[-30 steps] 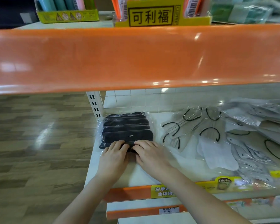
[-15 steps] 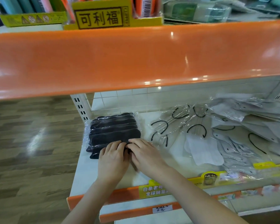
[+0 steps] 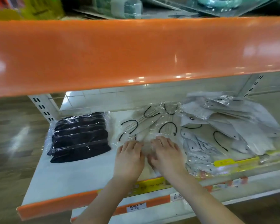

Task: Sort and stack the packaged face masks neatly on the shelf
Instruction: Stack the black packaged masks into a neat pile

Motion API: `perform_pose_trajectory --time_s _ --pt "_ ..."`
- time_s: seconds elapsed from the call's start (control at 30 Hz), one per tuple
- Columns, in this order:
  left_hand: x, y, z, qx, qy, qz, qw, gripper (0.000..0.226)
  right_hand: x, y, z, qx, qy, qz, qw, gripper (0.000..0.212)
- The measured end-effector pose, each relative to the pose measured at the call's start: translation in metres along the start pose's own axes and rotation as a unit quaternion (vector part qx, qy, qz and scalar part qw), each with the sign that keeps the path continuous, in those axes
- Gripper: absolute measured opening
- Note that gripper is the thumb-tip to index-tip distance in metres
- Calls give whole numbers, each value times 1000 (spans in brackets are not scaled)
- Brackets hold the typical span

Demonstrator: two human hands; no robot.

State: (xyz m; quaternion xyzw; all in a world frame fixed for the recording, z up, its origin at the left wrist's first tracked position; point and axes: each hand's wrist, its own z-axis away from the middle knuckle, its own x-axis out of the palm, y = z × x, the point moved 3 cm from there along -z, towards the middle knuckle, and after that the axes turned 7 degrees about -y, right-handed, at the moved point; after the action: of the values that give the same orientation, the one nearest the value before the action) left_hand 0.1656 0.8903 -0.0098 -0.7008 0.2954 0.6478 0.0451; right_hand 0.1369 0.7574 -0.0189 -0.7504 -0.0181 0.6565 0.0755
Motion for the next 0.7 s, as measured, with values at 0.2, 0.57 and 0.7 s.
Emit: perform_pose_trajectory --time_s 0.2,0.57,0.7 --pt "16 40 -11 11 -32 11 999 34 -5 38 7 56 6 26 998 67" --pt "27 68 -26 -66 -89 67 992 50 -27 84 -3 64 33 -97 993 15" --pt "29 71 -31 -110 -79 140 981 38 -34 104 -14 115 -14 -238 964 21"
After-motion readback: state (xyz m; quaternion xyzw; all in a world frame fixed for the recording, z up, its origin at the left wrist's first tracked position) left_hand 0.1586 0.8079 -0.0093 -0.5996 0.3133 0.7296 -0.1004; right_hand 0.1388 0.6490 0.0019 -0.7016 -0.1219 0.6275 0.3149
